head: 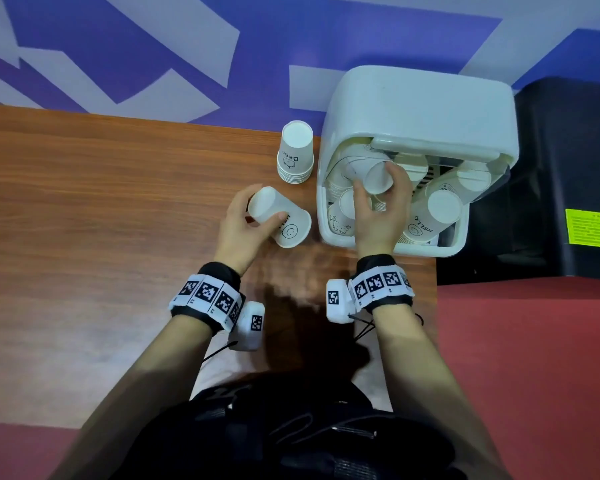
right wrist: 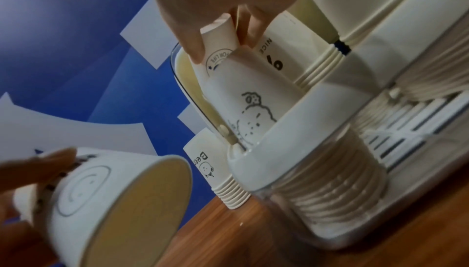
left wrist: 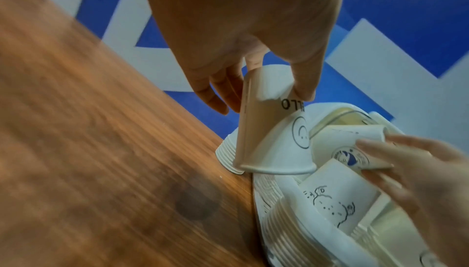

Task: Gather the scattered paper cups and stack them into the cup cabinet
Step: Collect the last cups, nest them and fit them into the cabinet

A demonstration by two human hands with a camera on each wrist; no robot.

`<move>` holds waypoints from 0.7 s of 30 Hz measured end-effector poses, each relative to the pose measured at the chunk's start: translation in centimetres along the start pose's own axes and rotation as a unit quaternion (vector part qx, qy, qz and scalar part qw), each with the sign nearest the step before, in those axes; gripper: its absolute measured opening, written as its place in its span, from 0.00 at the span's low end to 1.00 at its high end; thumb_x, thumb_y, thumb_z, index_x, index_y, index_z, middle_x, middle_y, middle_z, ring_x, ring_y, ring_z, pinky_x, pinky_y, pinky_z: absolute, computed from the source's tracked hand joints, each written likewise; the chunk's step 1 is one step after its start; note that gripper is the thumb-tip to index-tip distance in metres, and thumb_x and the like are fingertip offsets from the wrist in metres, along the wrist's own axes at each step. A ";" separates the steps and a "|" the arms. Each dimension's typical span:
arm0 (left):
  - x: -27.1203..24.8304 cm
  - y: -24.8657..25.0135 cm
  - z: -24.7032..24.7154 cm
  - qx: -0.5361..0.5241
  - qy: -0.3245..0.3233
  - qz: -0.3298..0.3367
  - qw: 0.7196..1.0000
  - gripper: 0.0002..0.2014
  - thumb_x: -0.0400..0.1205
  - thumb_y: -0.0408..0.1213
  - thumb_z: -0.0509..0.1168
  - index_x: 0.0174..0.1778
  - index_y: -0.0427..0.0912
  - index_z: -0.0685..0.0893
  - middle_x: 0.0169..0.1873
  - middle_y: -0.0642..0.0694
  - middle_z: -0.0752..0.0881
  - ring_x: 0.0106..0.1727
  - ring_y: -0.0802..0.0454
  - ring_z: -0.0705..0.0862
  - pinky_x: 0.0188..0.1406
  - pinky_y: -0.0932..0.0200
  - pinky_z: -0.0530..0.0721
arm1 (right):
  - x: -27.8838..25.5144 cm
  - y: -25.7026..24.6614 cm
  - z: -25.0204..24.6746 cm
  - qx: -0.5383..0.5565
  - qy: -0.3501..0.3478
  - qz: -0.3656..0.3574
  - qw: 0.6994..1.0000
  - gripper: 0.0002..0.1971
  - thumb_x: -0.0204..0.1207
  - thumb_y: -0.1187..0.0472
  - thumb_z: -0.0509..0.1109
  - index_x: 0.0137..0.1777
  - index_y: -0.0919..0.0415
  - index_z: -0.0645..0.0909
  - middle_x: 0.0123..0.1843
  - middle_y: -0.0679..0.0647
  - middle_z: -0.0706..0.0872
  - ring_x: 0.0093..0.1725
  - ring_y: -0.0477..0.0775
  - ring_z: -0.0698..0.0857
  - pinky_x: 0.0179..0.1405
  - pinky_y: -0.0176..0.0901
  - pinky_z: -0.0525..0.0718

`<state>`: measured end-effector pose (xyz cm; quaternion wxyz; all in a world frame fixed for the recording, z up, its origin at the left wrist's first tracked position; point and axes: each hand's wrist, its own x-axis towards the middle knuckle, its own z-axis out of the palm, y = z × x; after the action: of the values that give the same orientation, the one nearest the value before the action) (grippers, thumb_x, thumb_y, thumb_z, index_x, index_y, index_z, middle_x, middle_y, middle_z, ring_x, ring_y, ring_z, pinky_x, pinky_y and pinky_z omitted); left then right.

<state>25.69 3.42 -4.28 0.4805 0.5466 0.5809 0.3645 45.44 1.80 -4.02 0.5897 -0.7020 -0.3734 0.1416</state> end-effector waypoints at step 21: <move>4.3 6.7 6.1 0.422 -0.226 0.105 0.871 0.36 0.78 0.55 0.61 0.82 0.64 0.55 0.61 0.40 0.75 0.66 0.39 0.73 0.62 0.45 0.75 | 1.2 0.6 -5.2 -0.112 -0.055 -0.146 0.981 0.16 0.73 0.60 0.75 0.59 0.66 0.85 0.60 0.63 0.86 0.64 0.53 0.79 0.69 0.36 0.73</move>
<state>33.69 7.92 -0.27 0.2808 0.8229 0.4939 -0.0007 49.78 -1.10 -2.95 0.4998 -0.6930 -0.5172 0.0497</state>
